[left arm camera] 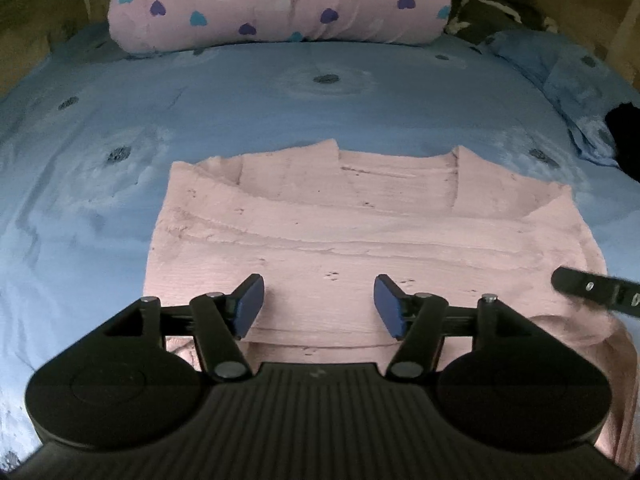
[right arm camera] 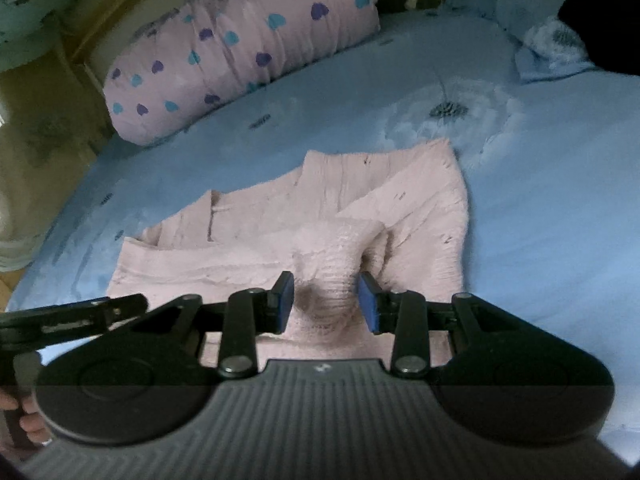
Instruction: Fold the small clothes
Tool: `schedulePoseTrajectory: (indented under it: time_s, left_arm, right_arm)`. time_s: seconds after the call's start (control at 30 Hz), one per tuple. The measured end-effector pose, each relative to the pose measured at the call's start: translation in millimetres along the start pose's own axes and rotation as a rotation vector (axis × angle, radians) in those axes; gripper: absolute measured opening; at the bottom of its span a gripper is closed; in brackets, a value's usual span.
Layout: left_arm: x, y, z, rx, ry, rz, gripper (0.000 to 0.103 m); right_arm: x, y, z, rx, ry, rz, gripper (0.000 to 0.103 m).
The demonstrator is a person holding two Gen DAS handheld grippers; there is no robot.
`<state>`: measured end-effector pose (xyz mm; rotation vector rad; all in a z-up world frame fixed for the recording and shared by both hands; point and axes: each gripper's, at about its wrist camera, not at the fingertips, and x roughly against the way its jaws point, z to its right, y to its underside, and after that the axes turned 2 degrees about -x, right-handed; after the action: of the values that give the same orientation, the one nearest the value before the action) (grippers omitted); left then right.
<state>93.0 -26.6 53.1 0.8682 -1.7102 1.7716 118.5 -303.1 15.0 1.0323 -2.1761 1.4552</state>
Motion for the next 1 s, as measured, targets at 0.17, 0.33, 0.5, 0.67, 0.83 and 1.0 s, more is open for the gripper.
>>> schedulePoseTrajectory:
  time_s: [0.17,0.33,0.5,0.67,0.83,1.0]
  left_arm:
    - [-8.0,3.6,-9.3,0.028,0.012,0.002,0.067]
    - [-7.5,5.2,-14.2,0.054,0.03,0.022,0.067]
    - [-2.0,4.1,-19.9,0.071,0.035,0.052,0.067]
    - [-0.4,3.6,-26.7,0.075,0.018,0.075,0.067]
    - [-9.2,6.1,-31.1,0.081,0.005,0.061,0.067]
    - [-25.4,11.0,-31.9,0.047,-0.054,0.037,0.067]
  right_arm:
    - [-15.4,8.7,-9.1,0.052,0.038,-0.015,0.04]
    - [-17.2,9.0,-9.0,0.046,0.007,0.006,0.04]
    - [-16.9,7.0,-10.9,0.064,-0.039,0.027,0.013]
    - [15.4,-6.4,-12.5,0.061,-0.066,0.164,0.013]
    - [33.2,-16.7,-4.0,0.07,-0.001,0.234,0.012]
    - [10.1,-15.2,7.8,0.068,0.085,0.148,0.013]
